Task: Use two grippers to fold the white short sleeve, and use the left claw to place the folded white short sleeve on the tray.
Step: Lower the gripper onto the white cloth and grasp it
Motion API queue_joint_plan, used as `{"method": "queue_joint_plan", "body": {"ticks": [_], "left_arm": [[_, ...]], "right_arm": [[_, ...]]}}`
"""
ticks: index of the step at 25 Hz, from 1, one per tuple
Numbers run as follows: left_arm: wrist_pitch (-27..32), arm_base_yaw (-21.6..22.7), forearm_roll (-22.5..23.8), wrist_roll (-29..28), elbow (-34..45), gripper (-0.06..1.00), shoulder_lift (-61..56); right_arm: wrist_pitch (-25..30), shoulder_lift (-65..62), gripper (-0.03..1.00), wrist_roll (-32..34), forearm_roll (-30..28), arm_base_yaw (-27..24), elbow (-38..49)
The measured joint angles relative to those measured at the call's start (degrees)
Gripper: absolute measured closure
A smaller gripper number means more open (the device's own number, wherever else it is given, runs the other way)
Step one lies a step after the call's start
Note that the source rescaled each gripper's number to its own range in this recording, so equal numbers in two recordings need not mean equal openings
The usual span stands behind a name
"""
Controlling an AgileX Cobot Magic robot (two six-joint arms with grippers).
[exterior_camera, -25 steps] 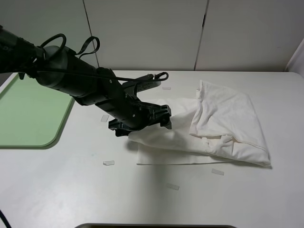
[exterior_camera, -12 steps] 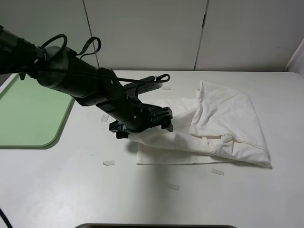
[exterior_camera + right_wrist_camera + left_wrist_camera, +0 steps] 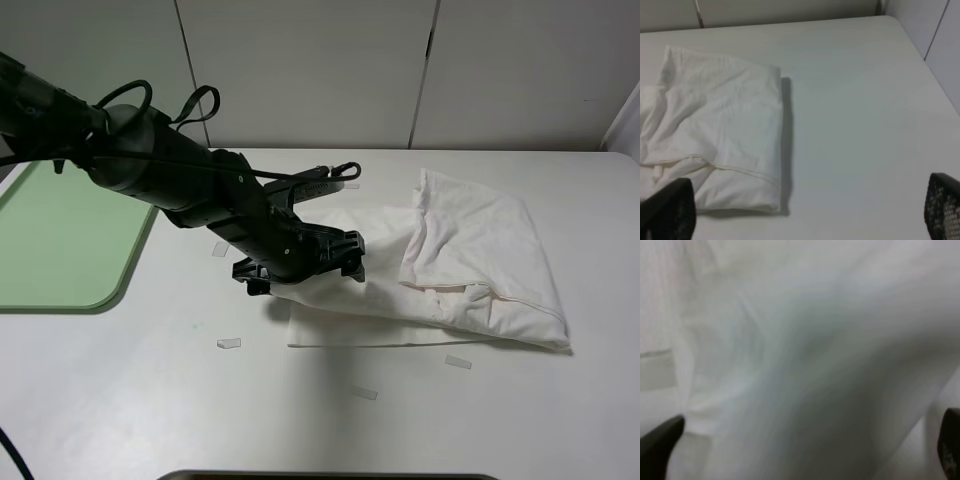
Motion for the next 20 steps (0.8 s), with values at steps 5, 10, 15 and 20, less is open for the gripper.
{"method": "queue_joint_plan", "body": {"ticks": [5, 10, 15, 20], "left_arm": [[-2.1, -0.8, 0.0, 0.0, -0.3, -0.04, 0.4], [-3.3, -0.8, 0.2, 0.0, -0.4, 0.03, 0.7], [-4.6, -0.8, 0.2, 0.0, -0.4, 0.17, 1.2], [-4.7, -0.8, 0.2, 0.0, -0.4, 0.26, 1.3]], "right_arm": [[0.0, 0.0, -0.03, 0.0, 0.0, 0.0, 0.0], [0.0, 0.0, -0.03, 0.0, 0.0, 0.0, 0.0], [0.0, 0.0, -0.03, 0.0, 0.0, 0.0, 0.0], [0.0, 0.0, -0.03, 0.0, 0.0, 0.0, 0.0]]}}
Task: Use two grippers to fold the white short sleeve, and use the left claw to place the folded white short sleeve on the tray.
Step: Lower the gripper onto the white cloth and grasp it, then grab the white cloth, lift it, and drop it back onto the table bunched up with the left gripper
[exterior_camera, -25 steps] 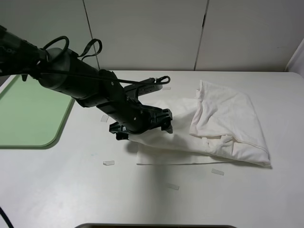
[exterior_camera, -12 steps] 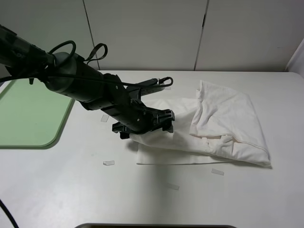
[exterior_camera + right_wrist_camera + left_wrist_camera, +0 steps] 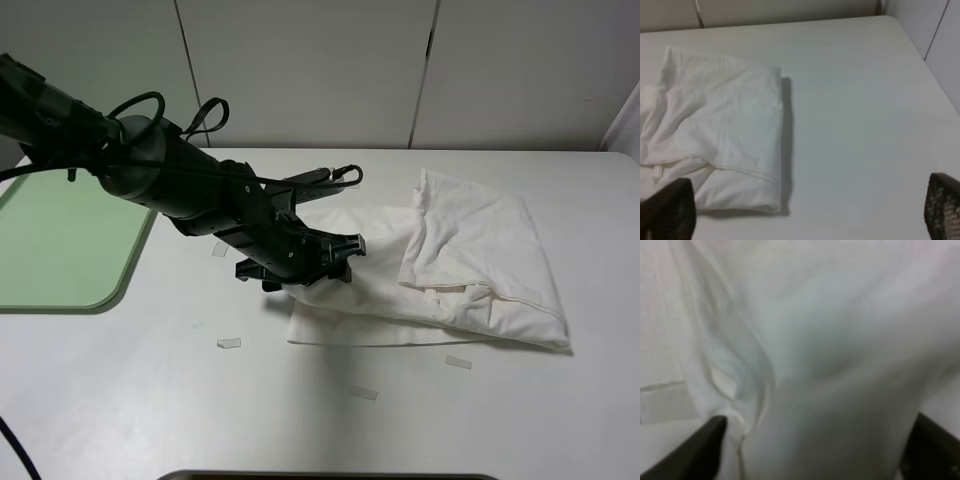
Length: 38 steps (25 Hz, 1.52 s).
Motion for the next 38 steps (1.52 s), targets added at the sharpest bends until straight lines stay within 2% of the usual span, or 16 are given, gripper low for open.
{"method": "queue_joint_plan", "body": {"ticks": [5, 6, 10, 19, 26, 30, 33, 34, 38], "left_arm": [[0.0, 0.0, -0.1, 0.0, 0.0, 0.50, 0.1], [0.0, 0.0, -0.1, 0.0, 0.0, 0.50, 0.1], [0.0, 0.0, -0.1, 0.0, 0.0, 0.77, 0.1], [0.5, 0.1, -0.1, 0.0, 0.0, 0.77, -0.1], [8.2, 3.3, 0.6, 0.0, 0.1, 0.77, -4.0], [16.4, 6.3, 6.8, 0.0, 0.1, 0.77, -7.1], [24.4, 9.5, 14.4, 0.0, 0.1, 0.77, -11.3], [24.4, 9.5, 14.4, 0.0, 0.1, 0.77, -11.3], [30.7, 11.5, 19.5, 0.0, 0.1, 0.77, -15.2]], "right_arm": [[0.0, 0.0, -0.03, 0.0, 0.0, 0.0, 0.0], [0.0, 0.0, -0.03, 0.0, 0.0, 0.0, 0.0], [0.0, 0.0, -0.03, 0.0, 0.0, 0.0, 0.0], [0.0, 0.0, -0.03, 0.0, 0.0, 0.0, 0.0], [0.0, 0.0, -0.03, 0.0, 0.0, 0.0, 0.0], [0.0, 0.0, -0.03, 0.0, 0.0, 0.0, 0.0], [0.0, 0.0, -0.03, 0.0, 0.0, 0.0, 0.0], [0.0, 0.0, -0.03, 0.0, 0.0, 0.0, 0.0], [0.0, 0.0, -0.03, 0.0, 0.0, 0.0, 0.0]]}}
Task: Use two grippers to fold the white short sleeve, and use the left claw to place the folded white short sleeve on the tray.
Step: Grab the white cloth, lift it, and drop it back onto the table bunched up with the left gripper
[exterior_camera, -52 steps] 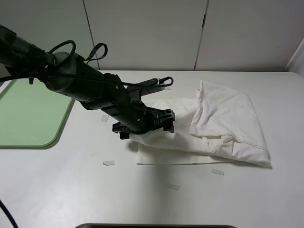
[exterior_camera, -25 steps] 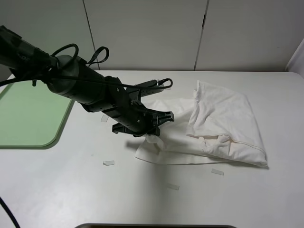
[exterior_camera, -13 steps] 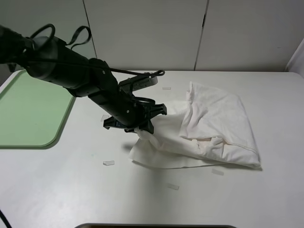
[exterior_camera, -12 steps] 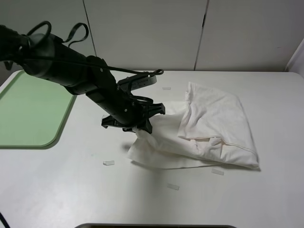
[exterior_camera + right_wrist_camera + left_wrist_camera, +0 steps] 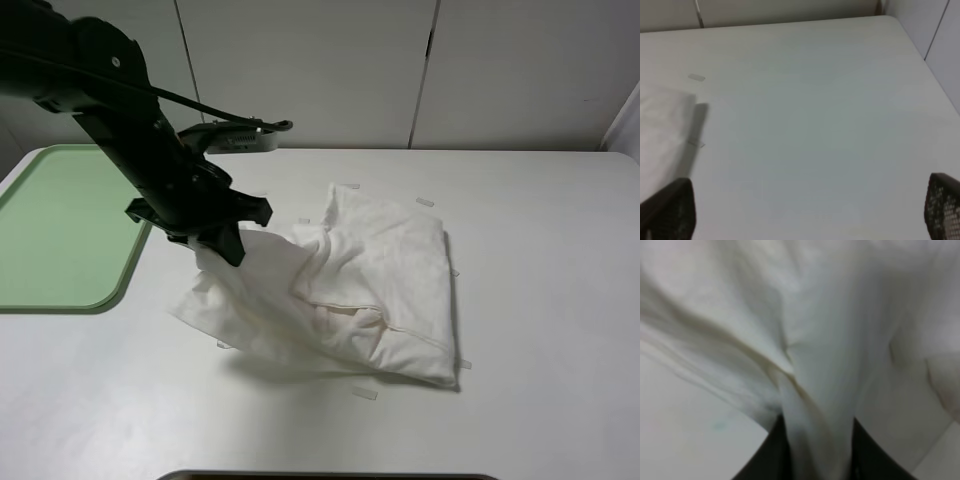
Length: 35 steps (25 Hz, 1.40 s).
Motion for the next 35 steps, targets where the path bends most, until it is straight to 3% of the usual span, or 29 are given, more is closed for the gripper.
{"method": "queue_joint_plan", "body": {"ticks": [2, 3, 5, 9, 12, 16, 21, 28, 35], "left_arm": [[2.1, 0.7, 1.9, 0.0, 0.0, 0.77, -1.3], [7.4, 1.9, 6.3, 0.0, 0.0, 0.77, -4.7], [13.5, 2.8, 11.0, 0.0, 0.0, 0.77, -8.2], [22.1, 3.1, 18.1, 0.0, 0.0, 0.77, -13.2], [25.6, 3.2, 21.0, 0.0, 0.0, 0.77, -15.3], [26.5, 3.2, 21.3, 0.0, 0.1, 0.77, -15.6], [23.2, 0.9, 21.2, -0.9, 1.7, 0.77, -15.6], [17.8, -6.0, 21.2, -7.9, 2.3, 0.77, -15.6], [12.3, -11.6, 21.1, -10.8, 2.3, 0.77, -14.0]], "right_arm": [[0.0, 0.0, -0.03, 0.0, 0.0, 0.0, 0.0], [0.0, 0.0, -0.03, 0.0, 0.0, 0.0, 0.0], [0.0, 0.0, -0.03, 0.0, 0.0, 0.0, 0.0], [0.0, 0.0, -0.03, 0.0, 0.0, 0.0, 0.0], [0.0, 0.0, -0.03, 0.0, 0.0, 0.0, 0.0], [0.0, 0.0, -0.03, 0.0, 0.0, 0.0, 0.0], [0.0, 0.0, -0.03, 0.0, 0.0, 0.0, 0.0], [0.0, 0.0, -0.03, 0.0, 0.0, 0.0, 0.0], [0.0, 0.0, -0.03, 0.0, 0.0, 0.0, 0.0]]}}
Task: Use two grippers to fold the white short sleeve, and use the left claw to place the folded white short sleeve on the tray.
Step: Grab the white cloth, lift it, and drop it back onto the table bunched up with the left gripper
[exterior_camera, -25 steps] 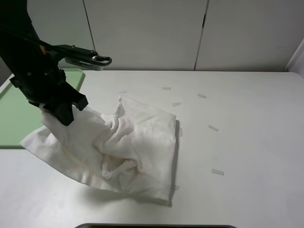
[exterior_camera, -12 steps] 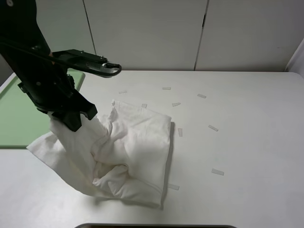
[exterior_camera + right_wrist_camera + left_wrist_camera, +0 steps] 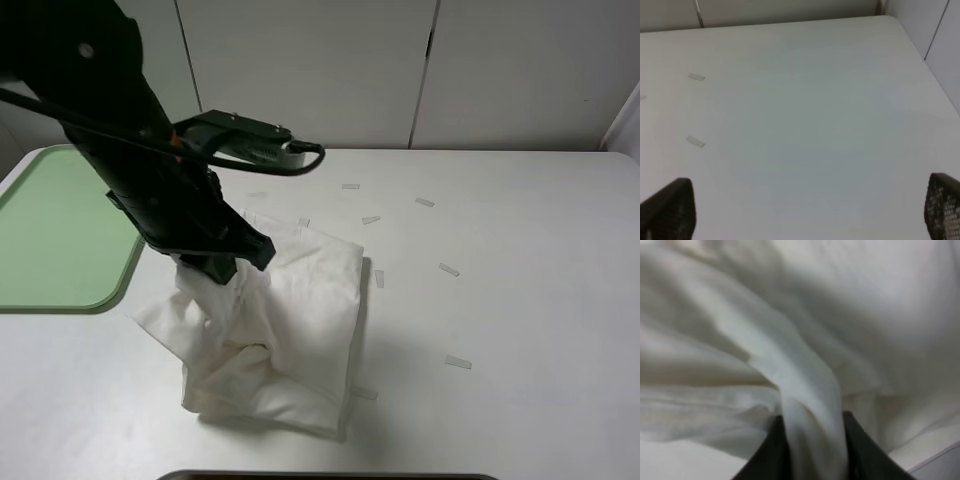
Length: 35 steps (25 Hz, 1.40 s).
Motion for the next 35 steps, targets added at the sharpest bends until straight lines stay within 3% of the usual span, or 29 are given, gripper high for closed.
{"method": "queue_joint_plan", "body": {"ticks": [7, 13, 18, 21, 23, 24, 29, 35], "left_arm": [[-7.7, -5.2, -0.6, -2.4, 0.1, 0.77, 6.1], [-16.0, -8.5, -4.5, -2.6, 0.1, 0.77, 10.6], [-18.9, -9.6, -5.5, -2.6, 0.1, 0.76, 11.5], [-21.0, -9.7, -7.1, -2.6, 0.1, 0.44, 11.8], [-22.2, -9.7, -7.2, -2.5, 0.1, 0.12, 11.8], [-22.6, -9.7, -7.2, -2.2, 0.1, 0.06, 11.8], [-23.0, -9.7, -7.2, -2.1, 0.1, -0.03, 11.8], [-17.0, -9.7, -5.9, -2.0, -3.7, -0.05, 7.8]], "right_arm": [[0.0, 0.0, -0.03, 0.0, 0.0, 0.0, 0.0], [0.0, 0.0, -0.03, 0.0, 0.0, 0.0, 0.0], [0.0, 0.0, -0.03, 0.0, 0.0, 0.0, 0.0], [0.0, 0.0, -0.03, 0.0, 0.0, 0.0, 0.0], [0.0, 0.0, -0.03, 0.0, 0.0, 0.0, 0.0], [0.0, 0.0, -0.03, 0.0, 0.0, 0.0, 0.0], [0.0, 0.0, -0.03, 0.0, 0.0, 0.0, 0.0], [0.0, 0.0, -0.03, 0.0, 0.0, 0.0, 0.0]]}}
